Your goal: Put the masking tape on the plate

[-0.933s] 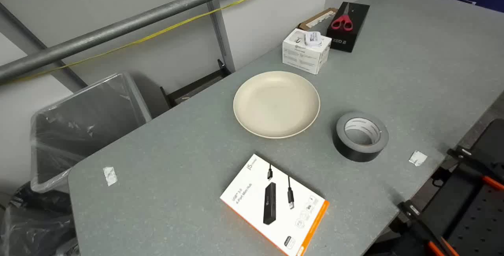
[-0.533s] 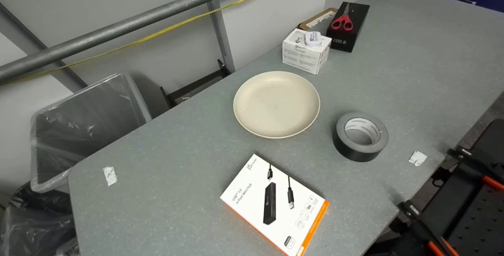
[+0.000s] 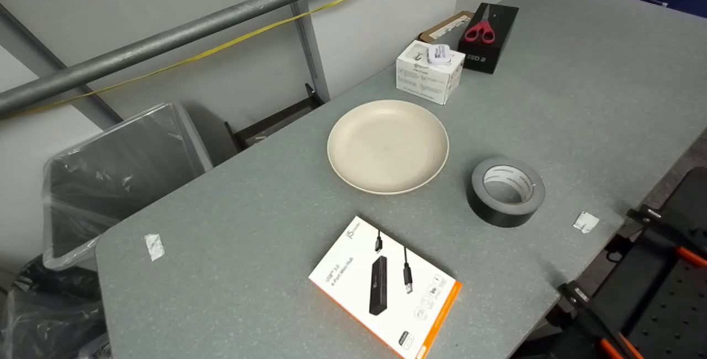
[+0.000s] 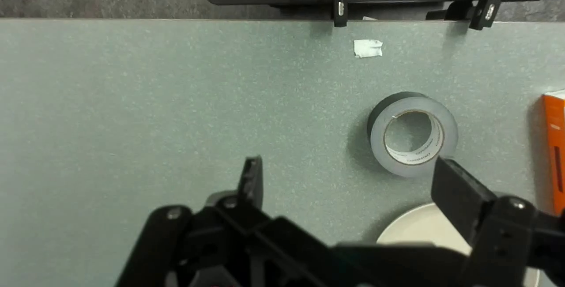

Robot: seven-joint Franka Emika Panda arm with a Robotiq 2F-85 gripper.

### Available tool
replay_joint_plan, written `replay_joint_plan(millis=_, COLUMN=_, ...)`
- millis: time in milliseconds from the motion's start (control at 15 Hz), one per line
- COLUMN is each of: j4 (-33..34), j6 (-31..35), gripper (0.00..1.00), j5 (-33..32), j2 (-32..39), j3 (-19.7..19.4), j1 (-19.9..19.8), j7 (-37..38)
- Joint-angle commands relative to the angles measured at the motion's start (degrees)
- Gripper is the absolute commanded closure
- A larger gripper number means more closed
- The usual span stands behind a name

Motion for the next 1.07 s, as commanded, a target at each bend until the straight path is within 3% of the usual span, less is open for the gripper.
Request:
replay_joint_plan(millis=0, j4=-4.24, j6=9.73, gripper=0.0, j5=-0.5, j2=6.98, j3=2.75, j1=1.03, j7=4.49)
replay_joint_plan(millis=133, j4=-4.5, j6=7.92, gripper=0.0, j5=0.09, j2=5.33, j3=2.5, j1=0.65, j7=2.82)
replay_joint_plan(millis=533, j4=-4.12, j6=10.73, gripper=0.0, j5=0.76, j2=9.8, j3=2.91, j1=1.05, j7=3.89)
replay_joint_plan(millis=1000, j4=-2.05, j6=25.69, gripper=0.0, j5=0.8, j2=32.95, j3=5.96, j1=1.7, j7=13.14)
